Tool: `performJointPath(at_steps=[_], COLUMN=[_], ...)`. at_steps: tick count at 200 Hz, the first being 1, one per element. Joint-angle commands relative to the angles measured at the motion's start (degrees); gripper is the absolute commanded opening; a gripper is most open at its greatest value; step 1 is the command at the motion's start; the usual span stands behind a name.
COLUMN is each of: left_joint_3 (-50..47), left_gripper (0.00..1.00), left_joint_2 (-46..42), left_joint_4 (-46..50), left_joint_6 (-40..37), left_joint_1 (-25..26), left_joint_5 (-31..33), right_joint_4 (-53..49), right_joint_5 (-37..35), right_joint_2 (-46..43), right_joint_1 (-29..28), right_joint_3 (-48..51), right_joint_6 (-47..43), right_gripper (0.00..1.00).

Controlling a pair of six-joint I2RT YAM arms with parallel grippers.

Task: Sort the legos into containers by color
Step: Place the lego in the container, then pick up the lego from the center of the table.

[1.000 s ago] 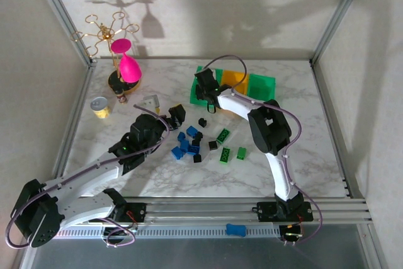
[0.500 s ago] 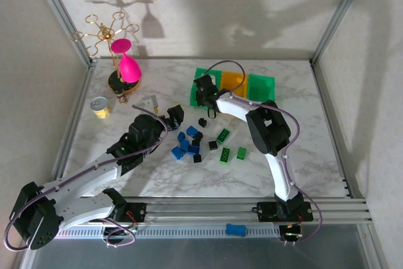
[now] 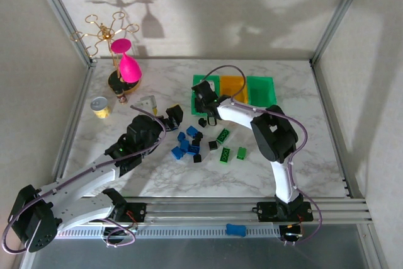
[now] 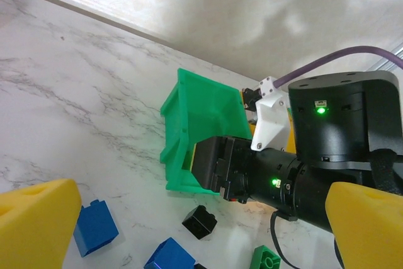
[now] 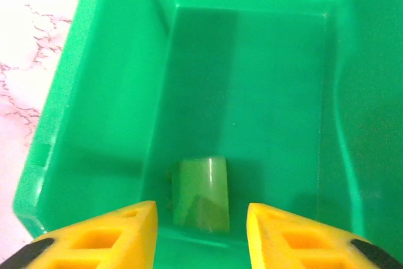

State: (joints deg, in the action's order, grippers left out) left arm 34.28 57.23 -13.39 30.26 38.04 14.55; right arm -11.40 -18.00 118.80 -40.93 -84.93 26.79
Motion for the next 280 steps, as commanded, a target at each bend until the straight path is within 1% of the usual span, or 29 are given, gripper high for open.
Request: performJointPath(at_steps=[1,16,33,52,80,103,120,141,162,187,237,280], left_joint_3=[0.5,0.9,1.2,1.7,0.7,-0.6,-1.1,-1.6,-2.1,-2.3,-3.1,-2.8], left_gripper=[0.99,0.99,0.99,0.99,0.99,0.99,0.99,1.0,0.99,0.99,1.0,0.99], left_joint_2=[-0.6,-0.6,-0.6,-0.5,-0.5,-0.2,-0.2,-0.2,-0.4,-0.1,0.1,0.7], left_joint_4=[1.1,1.3,1.6,2.6,2.1,1.2,1.5,1.7,1.8,1.9,1.3,1.8], left_joint_6=[0.4,0.6,0.5,0.9,2.2,3.5,4.5,5.5,6.5,6.8,7.4,7.4], left_joint_1=[-0.4,-0.4,-0.3,-0.2,1.1,2.8,4.3,6.1,7.4,8.7,9.4,9.7], left_joint_5=[-1.2,-1.7,-2.6,-3.1,-4.6,-5.8,-6.2,-6.3,-6.2,-5.3,-4.1,-4.0], right_joint_4=[-0.1,-1.0,-0.6,-0.4,-2.8,-5.2,-5.1,-5.0,-4.9,-2.1,0.2,-2.3], right_joint_5=[-0.6,-0.9,0.5,2.0,2.6,3.1,2.5,2.1,0.8,2.2,0.5,-3.7], right_joint_2=[-4.4,-6.3,-9.9,-14.7,-22.0,-27.1,-31.6,-34.5,-34.9,-33.5,-27.9,-23.9], right_joint_1=[-0.2,-0.2,-0.2,-0.2,-0.2,-0.2,-0.9,-2.1,-3.4,-4.3,-5.1,-5.0], right_joint_3=[-0.5,-0.6,1.5,5.8,12.5,18.3,24.5,29.7,33.3,36.0,35.4,33.6], right_joint_6=[0.0,-0.3,-0.5,-0.6,0.9,4.0,7.9,11.8,15.5,19.1,23.2,25.0], right_gripper=[0.43,0.44,0.47,0.5,0.55,0.58,0.61,0.65,0.68,0.7,0.71,0.69])
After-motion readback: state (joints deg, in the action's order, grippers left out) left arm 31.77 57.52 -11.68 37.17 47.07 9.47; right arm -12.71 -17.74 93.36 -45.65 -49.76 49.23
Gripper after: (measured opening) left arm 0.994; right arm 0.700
